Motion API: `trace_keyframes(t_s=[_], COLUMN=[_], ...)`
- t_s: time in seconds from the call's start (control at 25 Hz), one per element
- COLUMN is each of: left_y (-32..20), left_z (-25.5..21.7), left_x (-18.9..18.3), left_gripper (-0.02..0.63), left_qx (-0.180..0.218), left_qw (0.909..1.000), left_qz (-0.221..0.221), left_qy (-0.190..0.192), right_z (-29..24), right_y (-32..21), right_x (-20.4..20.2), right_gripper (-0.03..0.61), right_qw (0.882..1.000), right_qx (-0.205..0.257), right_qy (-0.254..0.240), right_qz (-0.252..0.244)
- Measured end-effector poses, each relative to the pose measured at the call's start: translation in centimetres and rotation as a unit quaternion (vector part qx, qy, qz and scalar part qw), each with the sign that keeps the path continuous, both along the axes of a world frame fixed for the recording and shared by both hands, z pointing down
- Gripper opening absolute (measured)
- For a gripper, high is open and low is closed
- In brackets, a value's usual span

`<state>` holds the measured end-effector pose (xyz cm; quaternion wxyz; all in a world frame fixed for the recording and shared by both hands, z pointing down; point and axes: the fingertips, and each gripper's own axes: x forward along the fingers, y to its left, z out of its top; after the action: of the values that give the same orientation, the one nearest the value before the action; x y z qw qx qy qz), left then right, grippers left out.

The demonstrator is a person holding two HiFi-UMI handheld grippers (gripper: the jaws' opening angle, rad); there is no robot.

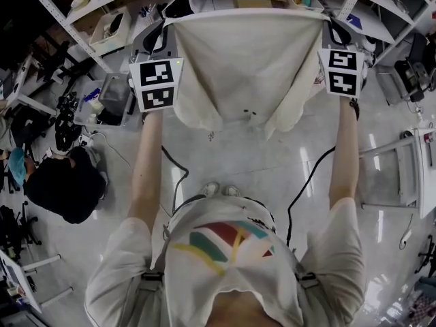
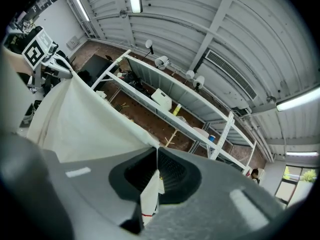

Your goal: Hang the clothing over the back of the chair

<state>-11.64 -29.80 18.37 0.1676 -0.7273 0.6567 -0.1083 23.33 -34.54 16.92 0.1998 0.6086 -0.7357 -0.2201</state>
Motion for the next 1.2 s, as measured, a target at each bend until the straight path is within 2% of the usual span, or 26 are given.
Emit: trace_keyframes(t_s=[0.4,0.68,1.2], left_y=[-1.6,-2.8,-3.9], left_z=[4.9,8.2,16.3], left_x=[-0.4,0.2,1.0], left_gripper=[0.015,0.015,0.015], left_qx=[-0.056,-0.08,-0.145], left_qw=[0.9983,0.9967,0.9893], left_qz=[-0.002,0.002,0.003], left_qy=[-0.013,-0.016,-0.015], right_z=[5.1,8.5,16.4], right_y=[-2.4,-3.4,-3.9], right_x=[-0.4,0.2,0.9], right_gripper=[0.011,0.011,0.011], right_qw=[0.998,0.996,0.987], right_qx=[-0.056,-0.086,-0.152], right_qy=[0.015,0.028,0.053], right_qz=[0.003,0.009,0.011])
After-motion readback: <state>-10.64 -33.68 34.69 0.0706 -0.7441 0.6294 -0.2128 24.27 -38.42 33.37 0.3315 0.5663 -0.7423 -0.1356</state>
